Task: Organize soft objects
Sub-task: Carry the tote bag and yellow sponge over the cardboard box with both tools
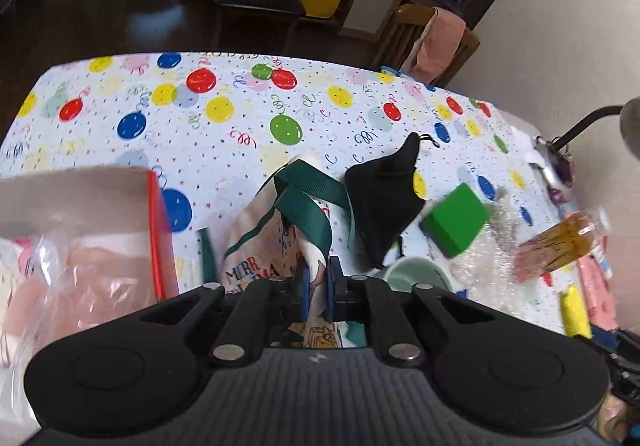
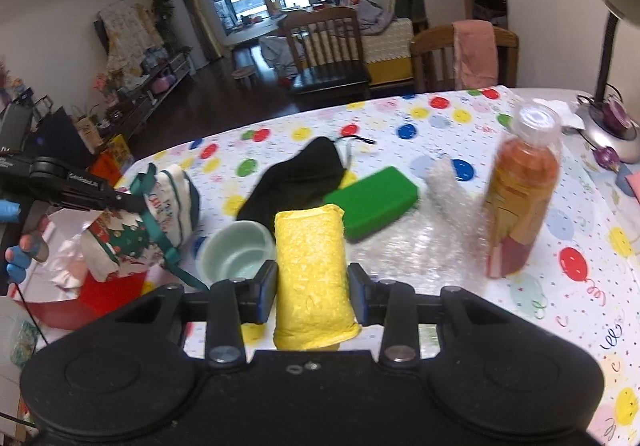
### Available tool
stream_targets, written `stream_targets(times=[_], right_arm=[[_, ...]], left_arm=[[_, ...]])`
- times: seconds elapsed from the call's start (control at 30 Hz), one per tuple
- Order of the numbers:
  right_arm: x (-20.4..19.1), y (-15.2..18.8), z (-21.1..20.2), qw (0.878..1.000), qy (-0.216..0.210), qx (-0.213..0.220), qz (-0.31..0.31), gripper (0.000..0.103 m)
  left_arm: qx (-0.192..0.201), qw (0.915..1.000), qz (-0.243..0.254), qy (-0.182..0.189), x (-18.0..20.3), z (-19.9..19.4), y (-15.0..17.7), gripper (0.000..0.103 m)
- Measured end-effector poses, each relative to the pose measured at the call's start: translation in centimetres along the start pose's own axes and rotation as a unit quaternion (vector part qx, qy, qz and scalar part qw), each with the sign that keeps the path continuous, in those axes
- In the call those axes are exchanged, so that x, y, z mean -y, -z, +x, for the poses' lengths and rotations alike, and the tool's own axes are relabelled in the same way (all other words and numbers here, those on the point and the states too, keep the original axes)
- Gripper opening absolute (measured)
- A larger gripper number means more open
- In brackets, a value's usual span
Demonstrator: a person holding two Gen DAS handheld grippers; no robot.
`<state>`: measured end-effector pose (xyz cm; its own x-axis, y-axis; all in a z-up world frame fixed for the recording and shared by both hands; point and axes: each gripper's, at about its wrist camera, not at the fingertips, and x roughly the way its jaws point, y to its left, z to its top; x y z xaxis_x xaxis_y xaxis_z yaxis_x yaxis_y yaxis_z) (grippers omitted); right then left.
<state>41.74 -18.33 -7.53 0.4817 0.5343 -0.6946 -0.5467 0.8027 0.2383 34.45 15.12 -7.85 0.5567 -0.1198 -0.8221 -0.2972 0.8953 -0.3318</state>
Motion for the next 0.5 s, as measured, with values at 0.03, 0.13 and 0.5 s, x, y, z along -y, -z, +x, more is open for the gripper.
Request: stream_targets(times=[0.03, 0.13, 0.5], right_arm=[[-0.6, -0.1, -0.1, 1.0, -0.002, 0.0, -0.003, 0.037], [-2.5, -0.3, -0.3, 1.0, -0.012, -0.003, -0.009, 0.037], [-9.7, -1.4, -0.9, 0.998, -0.039, 0.003, -0.054, 0.037]], left_arm=[[0.0, 1.0, -0.003, 0.003, -0.1, -0.5, 0.1, 0.008], [0.006, 0.9998, -0.008, 0.016, -0.4, -2.2, 0.4, 0.008], [0.046, 0.9975, -0.002, 0.055, -1.9, -9.6, 0.6, 0.008]])
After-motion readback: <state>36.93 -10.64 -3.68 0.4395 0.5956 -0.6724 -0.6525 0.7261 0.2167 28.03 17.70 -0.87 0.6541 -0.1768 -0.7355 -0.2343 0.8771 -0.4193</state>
